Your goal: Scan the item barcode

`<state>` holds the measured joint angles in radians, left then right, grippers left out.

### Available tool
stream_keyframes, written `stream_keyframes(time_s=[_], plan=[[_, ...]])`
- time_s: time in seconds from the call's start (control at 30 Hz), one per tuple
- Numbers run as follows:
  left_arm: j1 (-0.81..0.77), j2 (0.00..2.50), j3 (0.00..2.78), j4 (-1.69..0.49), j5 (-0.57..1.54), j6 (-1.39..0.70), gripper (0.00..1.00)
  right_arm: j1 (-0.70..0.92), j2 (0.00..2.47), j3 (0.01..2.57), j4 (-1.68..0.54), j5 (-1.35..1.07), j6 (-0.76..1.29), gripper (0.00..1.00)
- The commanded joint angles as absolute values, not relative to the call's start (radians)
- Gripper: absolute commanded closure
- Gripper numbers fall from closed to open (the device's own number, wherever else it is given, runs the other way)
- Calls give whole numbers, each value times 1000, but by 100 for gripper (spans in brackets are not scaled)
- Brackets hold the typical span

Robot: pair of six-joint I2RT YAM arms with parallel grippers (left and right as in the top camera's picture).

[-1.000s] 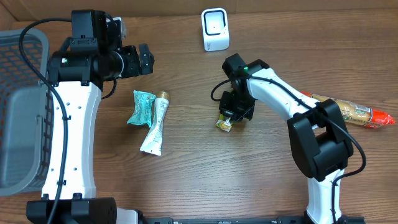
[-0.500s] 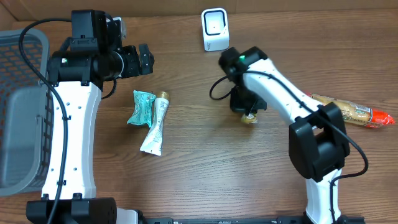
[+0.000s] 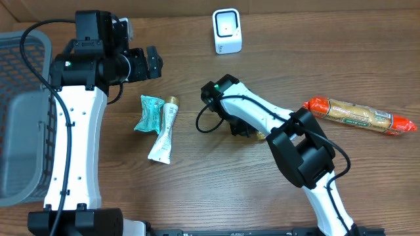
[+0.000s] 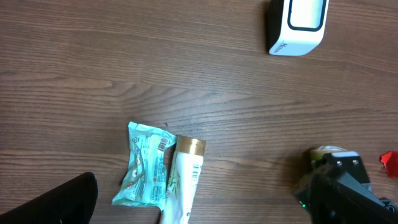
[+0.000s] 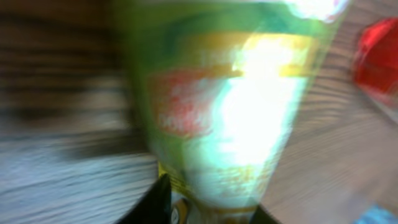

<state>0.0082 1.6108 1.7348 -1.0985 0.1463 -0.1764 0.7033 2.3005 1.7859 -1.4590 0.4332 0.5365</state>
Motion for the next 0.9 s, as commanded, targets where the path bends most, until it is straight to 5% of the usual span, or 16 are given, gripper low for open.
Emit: stream_keyframes(time_s=[0.0,0.1,0.37,0.87], plan=[[6,1608,1744,-1096,154,-154,0,739,2320,1804,-1442,271,531,51],[6,1608,1744,-1096,154,-154,1,761,2320,1804,-1446,184,439,28],[6,1608,1744,-1096,154,-154,0,808,2320,1818,-1448,141,395,15],[6,1608,1744,-1096,154,-154,0,584,2019,1972,-1501,89,634,26]])
